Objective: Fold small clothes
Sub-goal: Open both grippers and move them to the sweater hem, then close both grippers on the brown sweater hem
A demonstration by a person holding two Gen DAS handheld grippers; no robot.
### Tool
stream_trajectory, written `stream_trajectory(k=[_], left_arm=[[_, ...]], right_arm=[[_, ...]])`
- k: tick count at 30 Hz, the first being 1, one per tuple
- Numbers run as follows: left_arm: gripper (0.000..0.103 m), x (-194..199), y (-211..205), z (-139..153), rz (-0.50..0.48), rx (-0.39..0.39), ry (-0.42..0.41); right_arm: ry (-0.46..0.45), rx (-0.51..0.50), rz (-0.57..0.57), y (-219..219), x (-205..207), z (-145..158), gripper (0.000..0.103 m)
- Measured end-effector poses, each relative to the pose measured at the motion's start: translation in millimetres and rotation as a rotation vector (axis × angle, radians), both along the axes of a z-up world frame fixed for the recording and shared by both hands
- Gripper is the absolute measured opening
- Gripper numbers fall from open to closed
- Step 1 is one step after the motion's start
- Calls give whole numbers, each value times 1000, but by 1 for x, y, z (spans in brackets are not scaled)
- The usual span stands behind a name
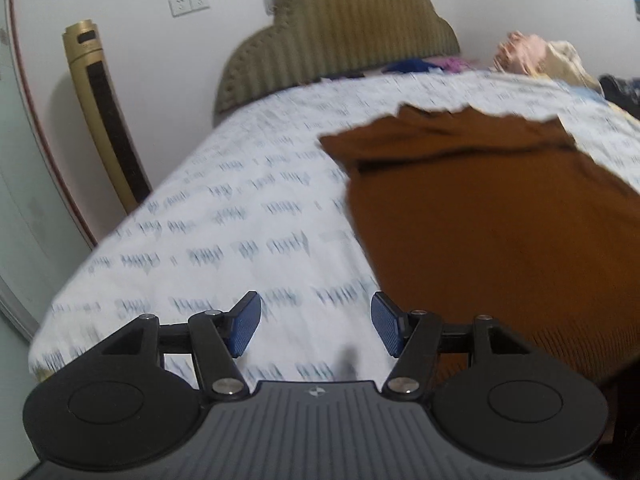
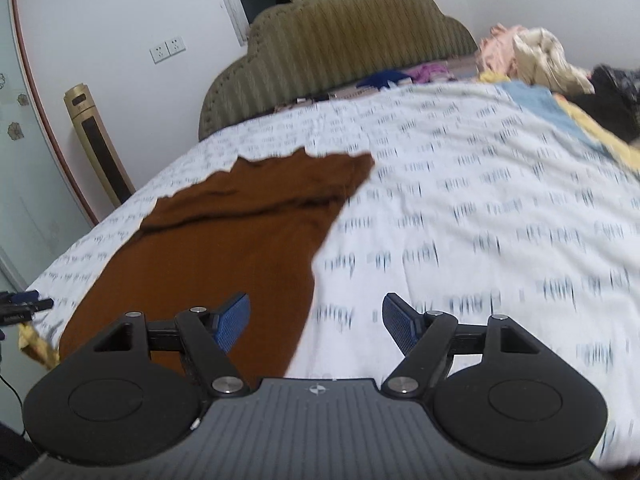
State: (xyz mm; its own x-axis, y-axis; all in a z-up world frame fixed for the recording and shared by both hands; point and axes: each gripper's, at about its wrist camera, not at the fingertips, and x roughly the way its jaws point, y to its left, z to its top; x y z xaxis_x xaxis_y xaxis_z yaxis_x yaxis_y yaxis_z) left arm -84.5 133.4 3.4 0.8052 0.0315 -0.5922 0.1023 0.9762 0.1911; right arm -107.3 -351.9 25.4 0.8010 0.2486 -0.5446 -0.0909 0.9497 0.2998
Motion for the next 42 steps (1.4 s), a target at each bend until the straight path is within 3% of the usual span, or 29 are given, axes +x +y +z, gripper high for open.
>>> stream_trajectory(k=[3, 7, 11, 21, 36, 42], left_arm=[[61, -12, -6, -16, -4, -45, 35], [61, -21, -8, -22, -15, -169, 64], [66, -27, -16, -22, -51, -237, 85], [66, -26, -30, -34, -60, -304, 132], [65, -28, -30, -34, -88, -409, 150], [65, -29, -31, -35, -92, -409, 146]], right_arm=[[22, 51, 4, 2, -14, -14, 73], [40, 115, 15, 9, -21, -27, 73], [63, 122, 52, 23, -24, -40, 73], [74, 87, 89, 40, -29, -51, 73], [93, 149, 113, 37, -27, -63, 72], [97, 171, 175, 47, -28, -63, 57]])
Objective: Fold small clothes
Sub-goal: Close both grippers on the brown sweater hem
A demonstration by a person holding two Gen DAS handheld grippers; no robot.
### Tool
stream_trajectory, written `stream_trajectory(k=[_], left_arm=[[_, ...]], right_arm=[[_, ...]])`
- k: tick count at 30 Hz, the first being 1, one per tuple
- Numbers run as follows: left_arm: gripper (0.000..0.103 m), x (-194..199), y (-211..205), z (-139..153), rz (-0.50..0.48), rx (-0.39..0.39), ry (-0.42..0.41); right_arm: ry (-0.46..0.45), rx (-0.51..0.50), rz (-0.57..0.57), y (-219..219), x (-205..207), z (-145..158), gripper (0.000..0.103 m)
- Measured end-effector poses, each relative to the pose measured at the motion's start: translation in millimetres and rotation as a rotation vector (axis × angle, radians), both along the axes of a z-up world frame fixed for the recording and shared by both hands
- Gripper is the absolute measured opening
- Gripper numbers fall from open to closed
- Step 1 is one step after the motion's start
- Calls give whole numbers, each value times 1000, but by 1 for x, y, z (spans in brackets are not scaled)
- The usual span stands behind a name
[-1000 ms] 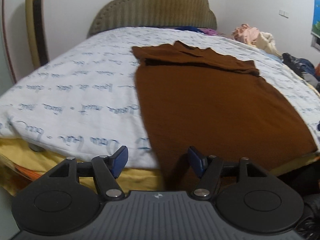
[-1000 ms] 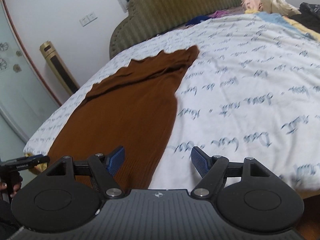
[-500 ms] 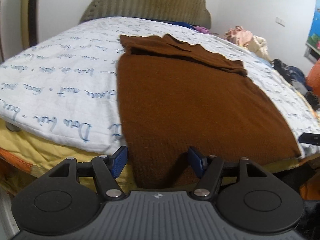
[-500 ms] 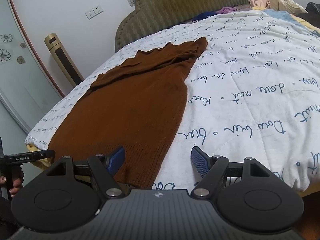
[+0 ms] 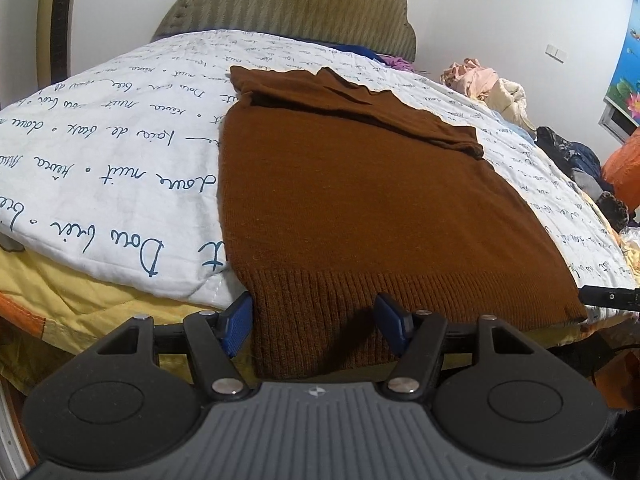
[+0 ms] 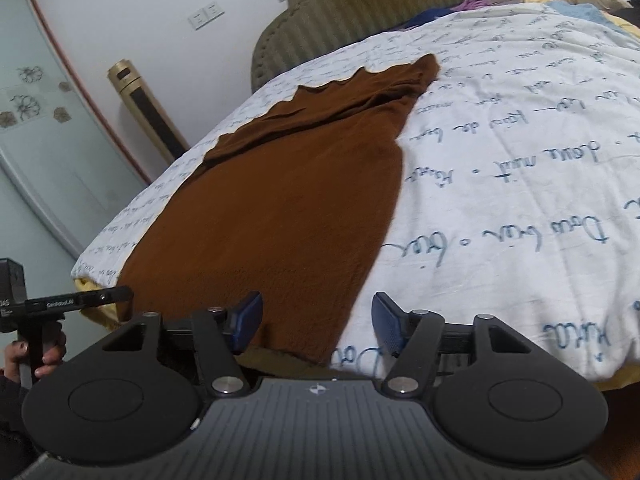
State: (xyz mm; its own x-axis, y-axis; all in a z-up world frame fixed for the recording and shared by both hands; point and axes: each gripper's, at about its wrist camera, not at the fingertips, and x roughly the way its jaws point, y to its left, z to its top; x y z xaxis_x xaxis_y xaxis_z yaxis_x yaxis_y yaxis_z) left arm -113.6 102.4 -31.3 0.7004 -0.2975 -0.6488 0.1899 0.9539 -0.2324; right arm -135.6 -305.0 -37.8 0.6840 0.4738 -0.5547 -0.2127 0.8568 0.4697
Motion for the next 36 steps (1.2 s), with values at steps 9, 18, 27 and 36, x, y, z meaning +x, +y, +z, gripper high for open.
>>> stream_trajectory(k=[9, 18, 27, 36], left_arm=[[52, 1, 0, -3, 28, 2, -12], [38, -1, 12, -2, 60, -25, 19], [38, -5, 32, -7, 49, -117, 25], [11, -8, 45, -13, 73, -197, 41]], right_arm=[[13, -2, 25, 14, 5, -5, 31], [19, -17, 15, 14, 1, -5, 22], [23, -12, 10, 13, 3, -6, 22], [16, -38, 21, 17, 4, -3, 18]])
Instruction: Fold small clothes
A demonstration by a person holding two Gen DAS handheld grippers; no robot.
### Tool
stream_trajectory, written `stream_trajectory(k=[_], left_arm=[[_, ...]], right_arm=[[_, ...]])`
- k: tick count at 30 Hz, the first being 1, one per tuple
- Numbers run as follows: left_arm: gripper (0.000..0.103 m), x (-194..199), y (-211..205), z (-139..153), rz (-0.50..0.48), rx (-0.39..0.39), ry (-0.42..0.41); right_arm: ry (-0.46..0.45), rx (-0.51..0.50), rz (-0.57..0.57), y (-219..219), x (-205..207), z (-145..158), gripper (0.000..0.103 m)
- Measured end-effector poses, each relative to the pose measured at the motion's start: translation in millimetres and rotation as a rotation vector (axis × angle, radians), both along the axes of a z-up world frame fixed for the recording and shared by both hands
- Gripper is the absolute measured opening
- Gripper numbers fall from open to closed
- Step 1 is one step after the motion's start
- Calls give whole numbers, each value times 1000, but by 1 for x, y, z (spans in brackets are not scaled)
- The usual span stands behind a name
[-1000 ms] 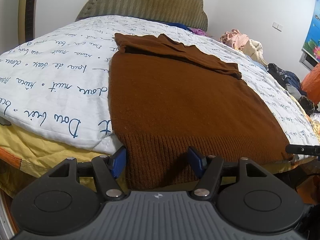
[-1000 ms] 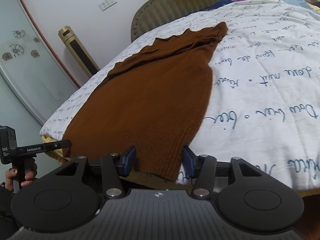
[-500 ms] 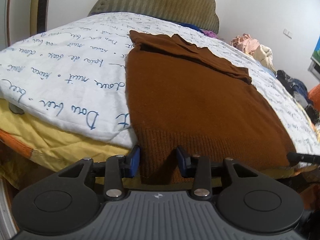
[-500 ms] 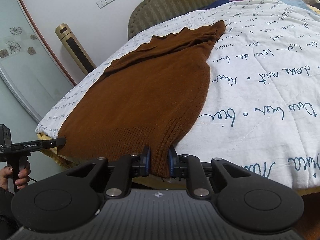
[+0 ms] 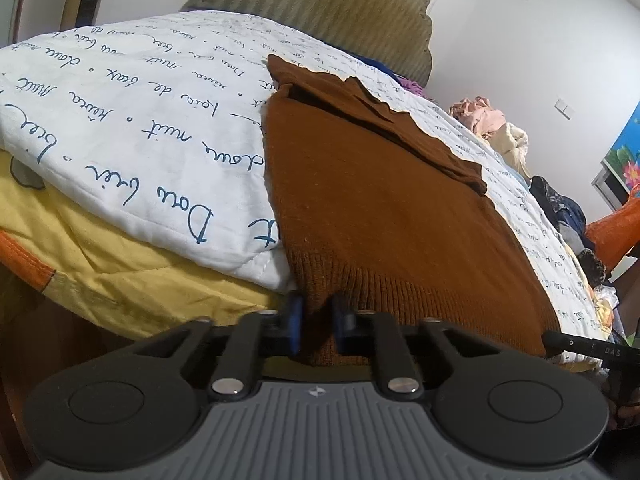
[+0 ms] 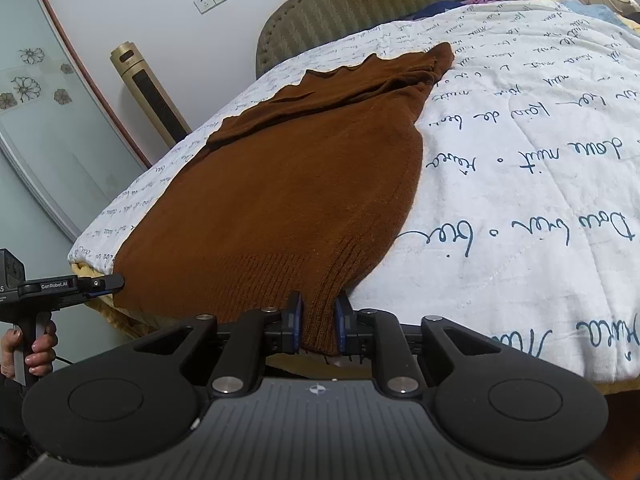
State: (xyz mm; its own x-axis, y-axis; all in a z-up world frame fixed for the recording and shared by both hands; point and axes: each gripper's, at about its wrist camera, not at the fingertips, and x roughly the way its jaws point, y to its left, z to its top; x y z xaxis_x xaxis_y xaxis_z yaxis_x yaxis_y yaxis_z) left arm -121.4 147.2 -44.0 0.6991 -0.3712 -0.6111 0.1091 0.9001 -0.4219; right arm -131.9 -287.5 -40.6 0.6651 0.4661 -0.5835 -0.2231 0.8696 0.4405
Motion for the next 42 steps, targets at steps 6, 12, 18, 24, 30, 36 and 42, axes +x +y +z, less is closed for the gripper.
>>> stream_trajectory(k=[6, 12, 18, 24, 30, 36, 42], left_arm=[[7, 2, -3, 0, 20, -8, -10], [7, 4, 1, 9, 23, -39, -29], [7, 8, 1, 34, 2, -40, -95], [7, 34, 5, 40, 26, -87, -102], [7, 25, 14, 28, 34, -53, -34], [7, 3, 37, 11, 18, -97, 2], [7, 10, 25, 4, -44, -151, 34]], right_arm=[[-18, -21, 6, 3, 0, 3, 15], [-59, 16, 7, -3, -1, 11, 14], [-88, 56, -3, -9, 6, 26, 14], [-138, 55, -14, -9, 25, 42, 14], [-156, -6, 17, 1, 37, 52, 14], [-133, -15, 4, -1, 30, 46, 14], [-116, -11, -9, 0, 23, 38, 14]])
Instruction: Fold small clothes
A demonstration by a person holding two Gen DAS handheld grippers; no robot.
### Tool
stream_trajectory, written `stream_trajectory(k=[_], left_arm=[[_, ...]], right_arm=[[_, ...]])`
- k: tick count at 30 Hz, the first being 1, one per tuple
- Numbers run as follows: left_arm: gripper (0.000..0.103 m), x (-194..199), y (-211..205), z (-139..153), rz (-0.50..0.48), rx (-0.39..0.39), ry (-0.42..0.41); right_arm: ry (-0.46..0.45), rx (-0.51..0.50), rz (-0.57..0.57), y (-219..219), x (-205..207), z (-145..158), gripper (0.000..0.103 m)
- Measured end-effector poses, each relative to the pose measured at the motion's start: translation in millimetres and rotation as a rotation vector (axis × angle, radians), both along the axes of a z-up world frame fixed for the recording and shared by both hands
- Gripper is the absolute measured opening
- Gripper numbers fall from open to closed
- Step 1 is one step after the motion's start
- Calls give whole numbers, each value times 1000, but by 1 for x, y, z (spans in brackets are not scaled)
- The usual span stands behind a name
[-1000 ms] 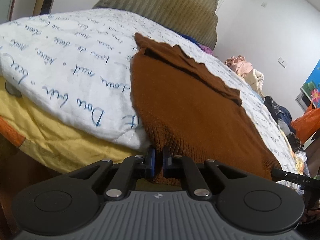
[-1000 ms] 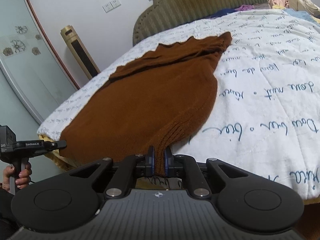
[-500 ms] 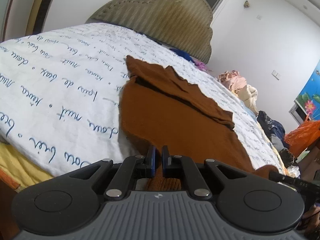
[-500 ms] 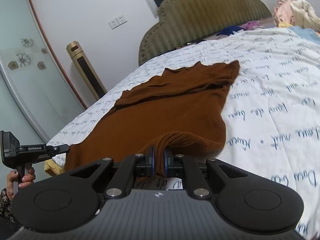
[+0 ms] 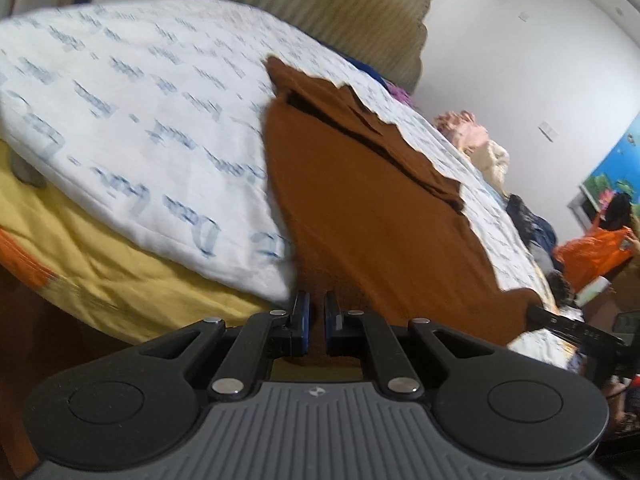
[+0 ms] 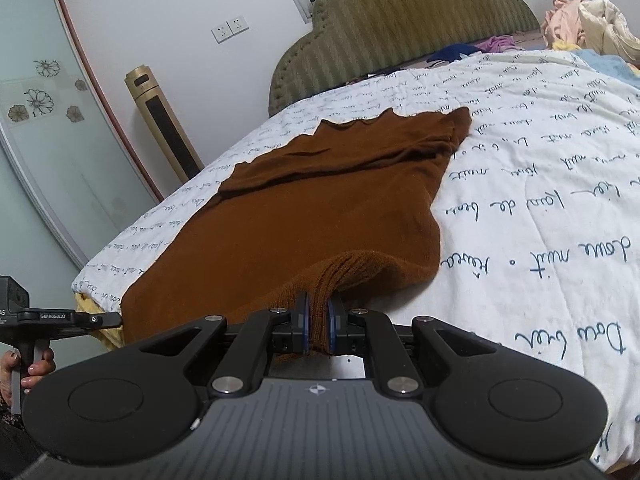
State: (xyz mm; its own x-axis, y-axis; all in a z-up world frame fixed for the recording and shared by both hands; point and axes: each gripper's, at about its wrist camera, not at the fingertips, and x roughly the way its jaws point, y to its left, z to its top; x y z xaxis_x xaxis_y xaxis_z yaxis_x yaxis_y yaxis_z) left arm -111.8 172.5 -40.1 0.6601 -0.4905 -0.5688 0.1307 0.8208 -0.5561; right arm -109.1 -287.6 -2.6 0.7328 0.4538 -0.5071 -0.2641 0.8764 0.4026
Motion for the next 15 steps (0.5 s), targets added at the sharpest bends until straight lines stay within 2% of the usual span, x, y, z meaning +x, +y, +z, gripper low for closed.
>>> stream_trajectory(k=[3, 7, 8, 10, 11, 12, 14, 15], left_arm=[[7, 2, -8, -5, -9, -5, 20], [11, 0, -13, -4, -19, 24, -2], [13, -1, -13, -3, -16, 25, -13], [24, -3, -13, -2, -15, 19, -40], [40, -3, -14, -2, -22, 8, -49], [63, -3, -14, -1, -22, -4, -57], [88, -8, -13, -1, 18, -5, -91], [89, -12, -14, 1, 61, 25, -115]], right_arm=[[1, 4, 3, -1, 0, -2, 14], [-2, 3, 8, 0, -1, -2, 14], [-2, 5, 7, 0, -2, -2, 14], [1, 7, 4, -1, -2, -3, 14], [3, 10, 3, -1, -2, -4, 14], [5, 12, 3, -1, -1, -4, 14], [6, 8, 4, -1, -2, -4, 14], [5, 7, 5, 0, -2, -4, 14]])
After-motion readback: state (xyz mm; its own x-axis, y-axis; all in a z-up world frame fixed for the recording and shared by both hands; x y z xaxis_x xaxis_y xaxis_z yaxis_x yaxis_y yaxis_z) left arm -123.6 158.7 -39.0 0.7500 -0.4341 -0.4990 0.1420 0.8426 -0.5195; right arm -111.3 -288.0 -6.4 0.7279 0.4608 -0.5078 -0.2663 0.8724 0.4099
